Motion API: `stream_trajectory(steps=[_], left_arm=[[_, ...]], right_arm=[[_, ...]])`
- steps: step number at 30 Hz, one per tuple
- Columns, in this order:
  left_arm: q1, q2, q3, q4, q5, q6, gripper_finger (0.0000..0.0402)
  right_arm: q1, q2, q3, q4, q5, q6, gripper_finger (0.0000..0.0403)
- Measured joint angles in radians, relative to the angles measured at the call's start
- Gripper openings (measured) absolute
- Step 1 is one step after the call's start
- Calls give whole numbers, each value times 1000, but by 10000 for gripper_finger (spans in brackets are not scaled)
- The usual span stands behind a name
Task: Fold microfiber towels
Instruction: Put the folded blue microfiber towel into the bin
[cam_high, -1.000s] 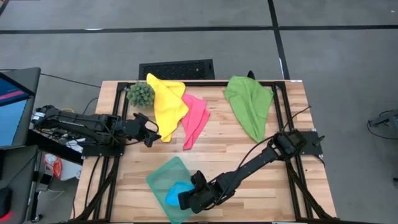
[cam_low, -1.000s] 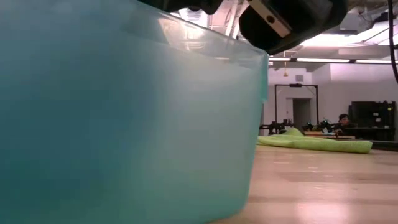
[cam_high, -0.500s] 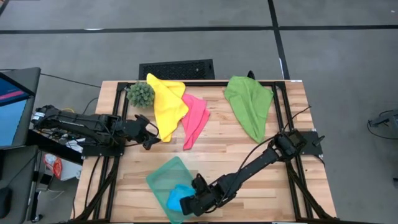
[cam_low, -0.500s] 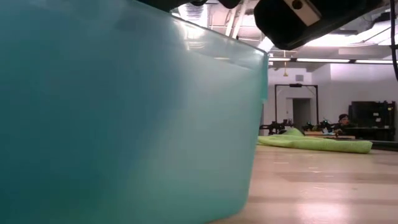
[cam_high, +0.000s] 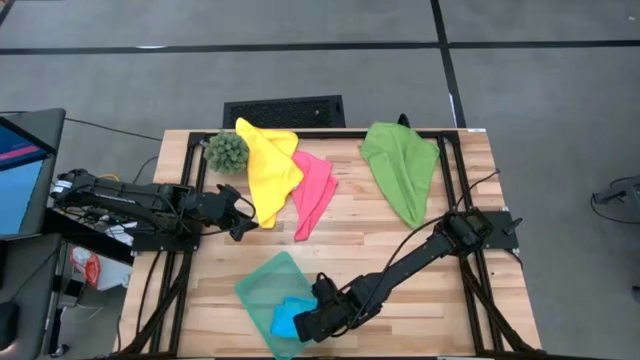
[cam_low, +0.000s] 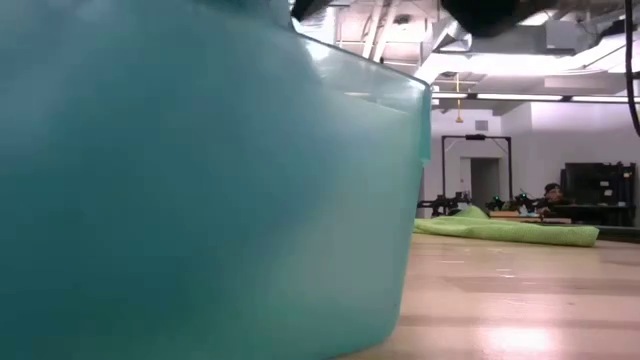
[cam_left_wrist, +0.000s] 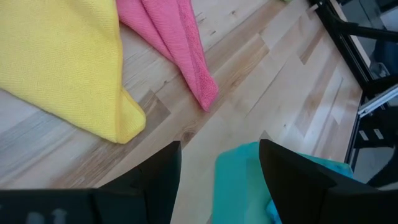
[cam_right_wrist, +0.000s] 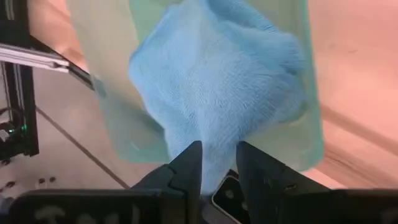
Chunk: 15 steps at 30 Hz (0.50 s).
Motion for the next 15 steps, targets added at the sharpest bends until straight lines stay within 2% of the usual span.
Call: stream_trajectory(steps=[3, 8, 15], left_arm=[[0, 0, 0, 0, 0, 0, 209], [0, 0, 0, 1, -1, 0, 209], [0, -49, 0, 1, 38, 9, 209]], right_arm=[[-9, 1, 64, -80, 1, -46, 123], [-34, 2, 121, -101, 23, -195, 123], [-95, 10, 136, 53, 52, -490, 123]])
